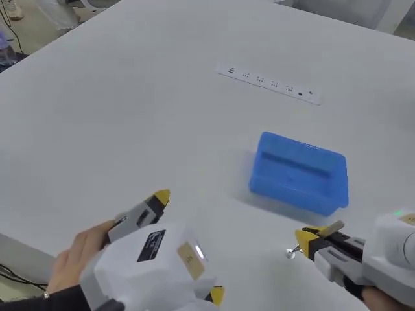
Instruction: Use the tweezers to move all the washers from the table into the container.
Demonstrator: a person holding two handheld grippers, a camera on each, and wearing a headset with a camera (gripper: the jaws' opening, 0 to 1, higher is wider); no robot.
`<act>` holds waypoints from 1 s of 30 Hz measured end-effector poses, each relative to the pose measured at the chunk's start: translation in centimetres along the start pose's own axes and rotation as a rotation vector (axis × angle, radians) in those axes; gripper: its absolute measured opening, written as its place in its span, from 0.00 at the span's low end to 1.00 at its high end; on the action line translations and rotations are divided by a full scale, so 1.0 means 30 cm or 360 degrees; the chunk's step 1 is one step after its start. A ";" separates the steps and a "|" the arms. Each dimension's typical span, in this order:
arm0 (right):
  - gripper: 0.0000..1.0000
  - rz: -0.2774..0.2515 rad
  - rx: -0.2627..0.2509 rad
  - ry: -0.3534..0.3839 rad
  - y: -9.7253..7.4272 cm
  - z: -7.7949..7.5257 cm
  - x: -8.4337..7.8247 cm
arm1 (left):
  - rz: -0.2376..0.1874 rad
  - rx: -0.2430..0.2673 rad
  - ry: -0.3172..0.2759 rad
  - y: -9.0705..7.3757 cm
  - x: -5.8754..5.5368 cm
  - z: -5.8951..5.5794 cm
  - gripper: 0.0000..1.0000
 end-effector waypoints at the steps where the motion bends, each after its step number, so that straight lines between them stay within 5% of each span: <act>1: 0.04 0.0002 0.0001 0.0000 0.000 0.000 -0.001 | -0.0002 0.0000 0.0000 0.000 0.000 0.000 0.90; 19: 0.04 0.0006 -0.0009 -0.0025 0.007 -0.002 -0.003 | -0.0084 -0.0031 -0.0060 -0.011 0.018 -0.002 0.94; 30: 0.03 -0.0001 -0.0005 -0.0054 0.000 0.008 -0.013 | -0.0057 -0.0024 -0.0042 -0.006 0.012 -0.003 0.93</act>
Point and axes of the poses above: the centre of the closed fingertips' face, and the gripper's own axes: y roughly forward along the fingers, z roughly to its left, x roughly out of its top, the point moved 8 cm from there along -y, roughly backward along the fingers, and after that the axes turned 5 degrees about -y, right-handed, at the moved point
